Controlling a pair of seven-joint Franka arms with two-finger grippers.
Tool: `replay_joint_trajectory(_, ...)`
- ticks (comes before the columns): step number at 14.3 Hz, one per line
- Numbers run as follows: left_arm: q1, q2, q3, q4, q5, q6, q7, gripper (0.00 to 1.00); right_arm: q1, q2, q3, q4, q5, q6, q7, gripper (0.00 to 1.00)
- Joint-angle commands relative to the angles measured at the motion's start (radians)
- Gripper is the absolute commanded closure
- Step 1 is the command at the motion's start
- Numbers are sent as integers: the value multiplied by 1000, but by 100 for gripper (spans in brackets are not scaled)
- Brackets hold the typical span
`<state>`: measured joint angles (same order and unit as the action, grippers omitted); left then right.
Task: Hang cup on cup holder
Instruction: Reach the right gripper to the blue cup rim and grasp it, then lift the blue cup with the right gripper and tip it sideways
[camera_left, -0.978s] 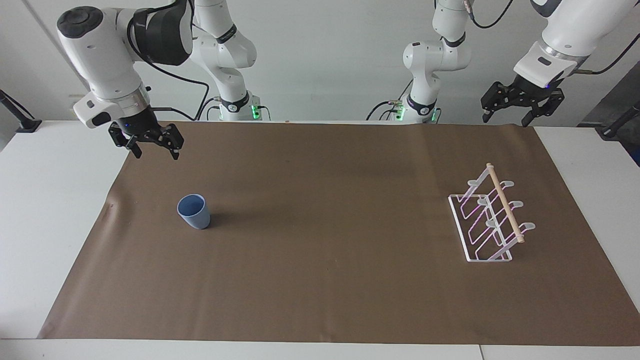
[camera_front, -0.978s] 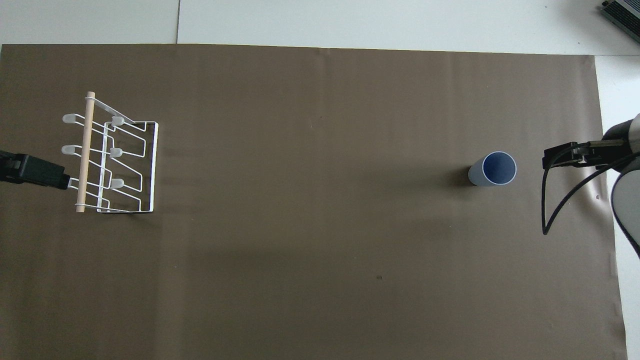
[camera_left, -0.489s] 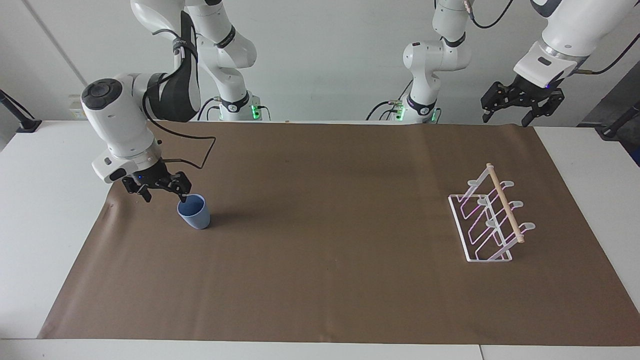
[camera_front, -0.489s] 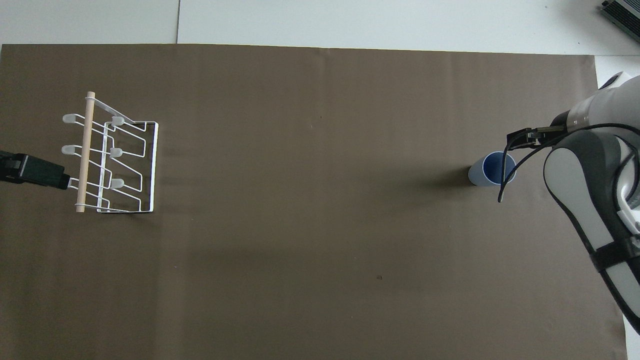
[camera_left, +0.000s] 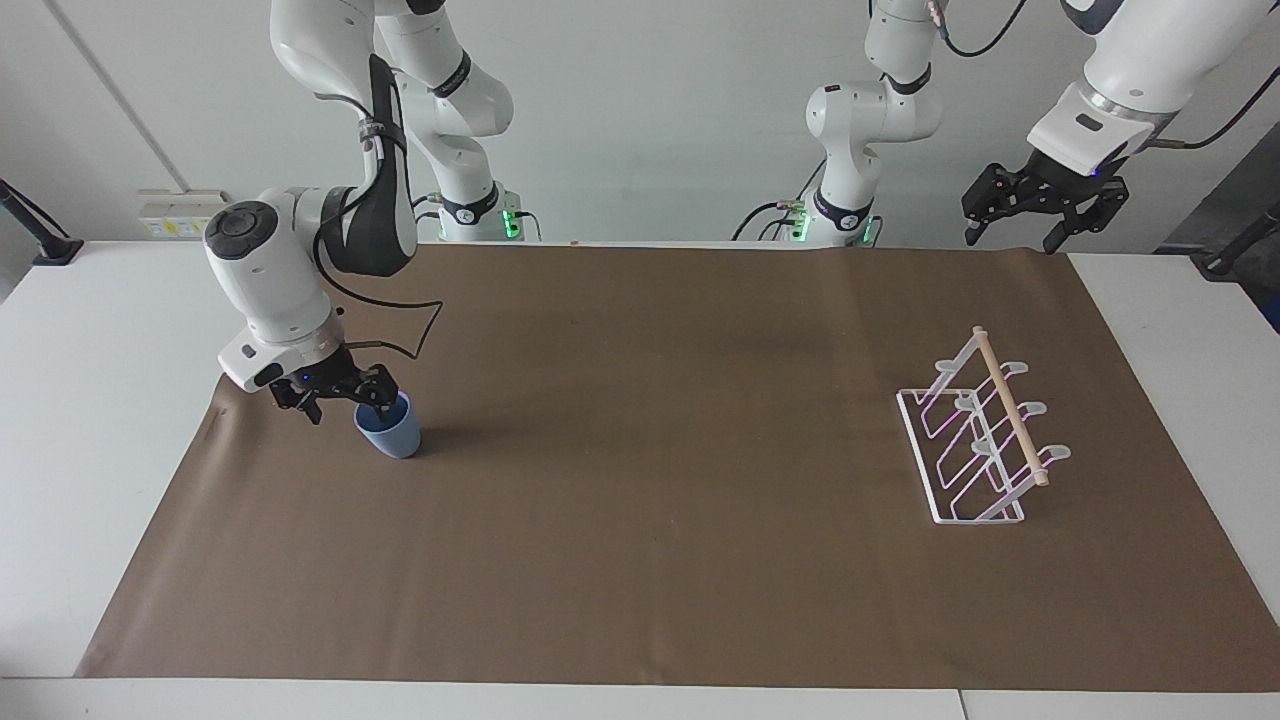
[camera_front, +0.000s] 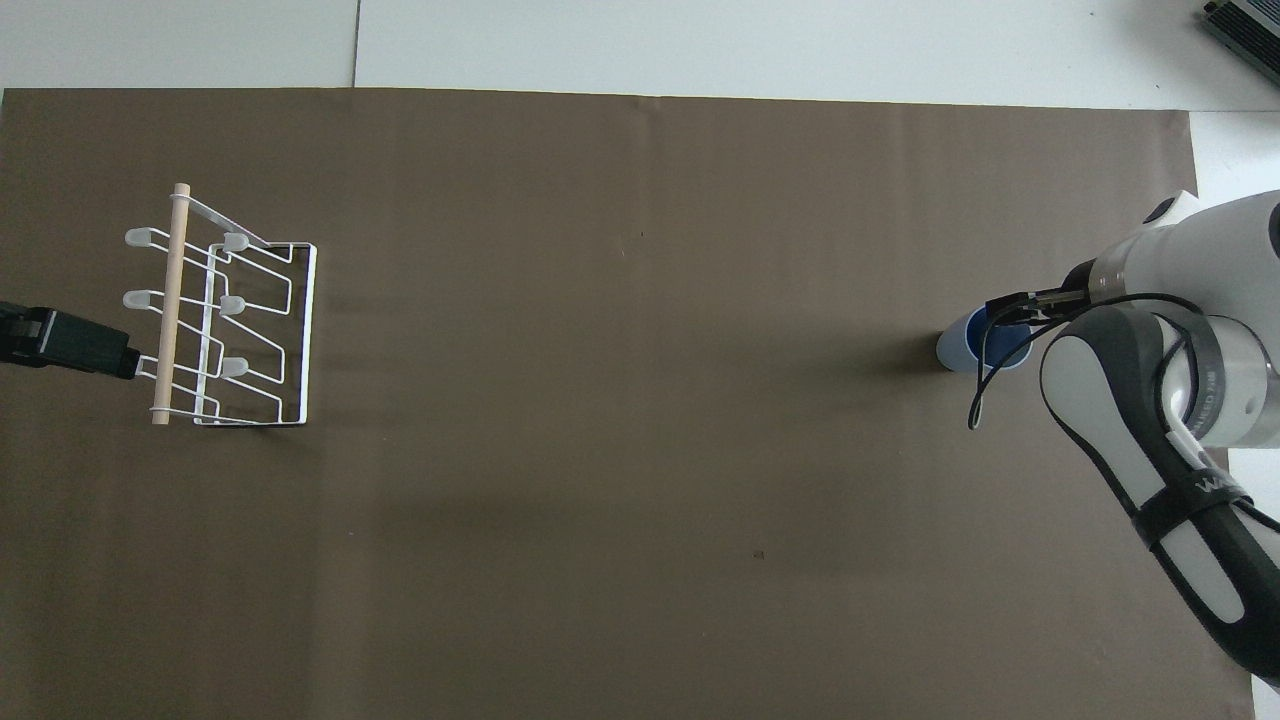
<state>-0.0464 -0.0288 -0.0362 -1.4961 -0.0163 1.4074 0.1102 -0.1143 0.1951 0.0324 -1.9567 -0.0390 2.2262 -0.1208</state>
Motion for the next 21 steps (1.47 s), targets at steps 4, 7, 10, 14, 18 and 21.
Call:
replay_joint_trajectory(4, -3, -29, 2, -33, 22, 13, 0, 0, -15, -13, 8, -51, 24, 44, -46, 0)
replay_joint_trajectory(7, -3, -29, 2, -33, 22, 13, 0, 0, -15, -13, 8, -54, 24, 44, -48, 10)
replay_joint_trajectory(10, -3, -29, 2, -33, 22, 13, 2, 0, -15, -11, 8, -54, 24, 44, -46, 44)
replay_joint_trajectory(14, -3, -29, 2, -33, 22, 16, 2, 0, -15, -11, 8, -53, 24, 44, -43, 88)
replay_joint_trajectory(18, -3, -29, 2, -33, 22, 16, 2, 0, -15, -11, 9, -51, 25, 43, -42, 100)
replay_joint_trajectory(21, -3, -29, 2, -33, 22, 16, 2, 0, -13, -8, 11, -33, 25, 23, -46, 100)
